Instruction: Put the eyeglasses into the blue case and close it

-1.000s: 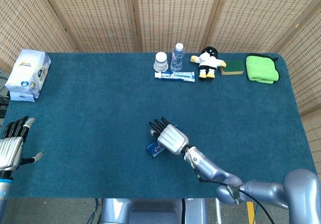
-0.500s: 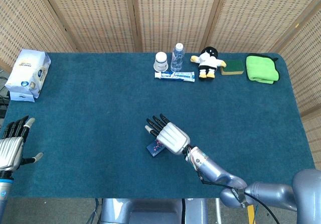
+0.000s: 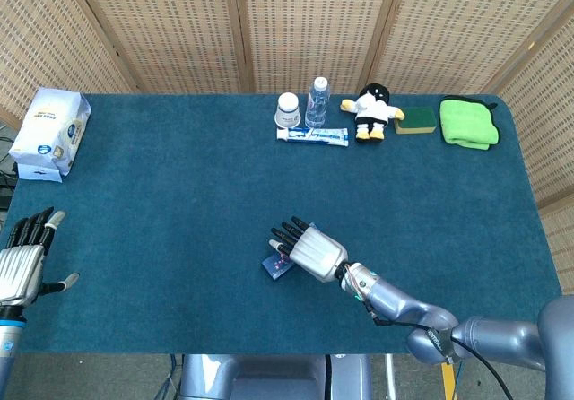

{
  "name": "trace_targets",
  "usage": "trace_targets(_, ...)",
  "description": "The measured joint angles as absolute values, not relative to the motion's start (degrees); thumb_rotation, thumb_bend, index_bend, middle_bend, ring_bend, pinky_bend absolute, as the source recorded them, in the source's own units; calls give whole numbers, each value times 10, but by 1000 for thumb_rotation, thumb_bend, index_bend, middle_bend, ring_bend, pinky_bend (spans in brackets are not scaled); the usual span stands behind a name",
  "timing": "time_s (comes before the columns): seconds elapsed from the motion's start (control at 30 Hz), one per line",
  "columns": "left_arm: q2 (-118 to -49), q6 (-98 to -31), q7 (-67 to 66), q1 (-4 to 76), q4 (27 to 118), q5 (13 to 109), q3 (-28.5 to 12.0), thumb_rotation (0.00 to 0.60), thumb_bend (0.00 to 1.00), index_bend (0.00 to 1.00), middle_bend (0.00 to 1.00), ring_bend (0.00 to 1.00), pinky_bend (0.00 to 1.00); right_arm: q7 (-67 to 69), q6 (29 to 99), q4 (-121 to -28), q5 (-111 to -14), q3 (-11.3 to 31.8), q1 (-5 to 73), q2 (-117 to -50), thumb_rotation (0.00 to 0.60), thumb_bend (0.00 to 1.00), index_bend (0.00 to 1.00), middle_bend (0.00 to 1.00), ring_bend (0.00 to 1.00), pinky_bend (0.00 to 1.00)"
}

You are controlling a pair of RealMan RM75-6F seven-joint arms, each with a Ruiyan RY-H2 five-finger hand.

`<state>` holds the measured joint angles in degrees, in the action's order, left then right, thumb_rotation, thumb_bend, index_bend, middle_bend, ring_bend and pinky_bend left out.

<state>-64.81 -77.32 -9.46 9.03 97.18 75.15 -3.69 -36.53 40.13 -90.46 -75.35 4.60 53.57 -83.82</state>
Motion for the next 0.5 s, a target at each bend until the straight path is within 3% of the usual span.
trace_targets(0.4, -643, -770, -85, 91, 970, 747, -40, 600, 0, 0, 0, 0, 0, -325, 369, -808, -767, 36, 568, -904, 600, 4, 0, 3, 0, 80)
trace_targets(0.5, -643, -770, -83, 91, 970, 747, -40, 600, 0, 0, 0, 0, 0, -323, 373, -798, -765, 37, 570, -915, 600, 41, 15, 88, 0, 80)
